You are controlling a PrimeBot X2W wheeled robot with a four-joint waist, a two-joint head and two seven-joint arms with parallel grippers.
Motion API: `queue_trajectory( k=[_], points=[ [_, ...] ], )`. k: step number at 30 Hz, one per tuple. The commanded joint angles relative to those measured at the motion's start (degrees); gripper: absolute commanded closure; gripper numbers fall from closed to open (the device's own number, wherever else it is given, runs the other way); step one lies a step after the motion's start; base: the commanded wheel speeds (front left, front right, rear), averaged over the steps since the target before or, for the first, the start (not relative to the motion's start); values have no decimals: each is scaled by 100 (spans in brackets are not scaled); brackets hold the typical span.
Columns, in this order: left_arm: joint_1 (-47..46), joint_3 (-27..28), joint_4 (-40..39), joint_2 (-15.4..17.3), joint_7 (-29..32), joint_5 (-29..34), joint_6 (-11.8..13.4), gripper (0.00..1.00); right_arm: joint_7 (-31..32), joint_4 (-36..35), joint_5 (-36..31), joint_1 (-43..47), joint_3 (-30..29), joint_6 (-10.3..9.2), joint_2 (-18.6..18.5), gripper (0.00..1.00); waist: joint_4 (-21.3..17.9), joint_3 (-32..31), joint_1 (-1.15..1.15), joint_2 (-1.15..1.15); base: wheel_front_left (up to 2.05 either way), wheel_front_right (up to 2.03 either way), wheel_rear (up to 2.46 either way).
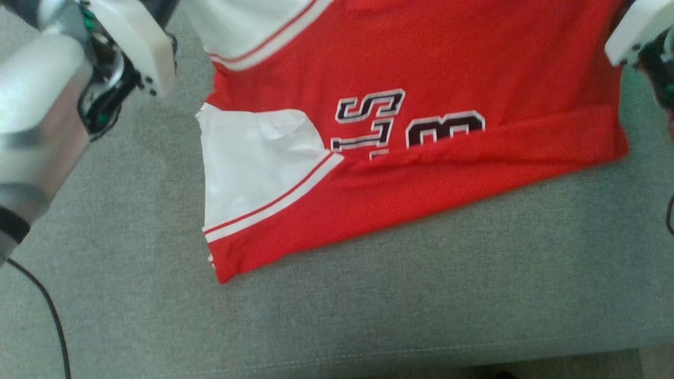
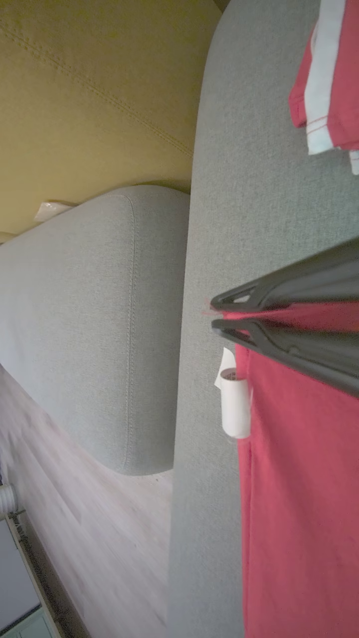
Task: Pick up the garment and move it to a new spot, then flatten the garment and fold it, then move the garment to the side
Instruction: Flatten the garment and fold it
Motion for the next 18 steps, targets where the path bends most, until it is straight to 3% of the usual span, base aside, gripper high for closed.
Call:
queue_trajectory(
  k=[1,9,18],
  points=[
    [-383,294,-2,144,-71,34,47,100,-81,-133,44,-102,23,-5,-63,100,17,28,0,0,0,0,0],
    [-770,731,376,-189,-310,402,251,100,-878,247,75,-630,-146,-5,38,100,135,171,0,0,0,0,0],
    [-204,973,38,-257,-316,1052,50,100,-1018,503,390,-332,228,-5,29,100,269,23,0,0,0,0,0]
  ],
)
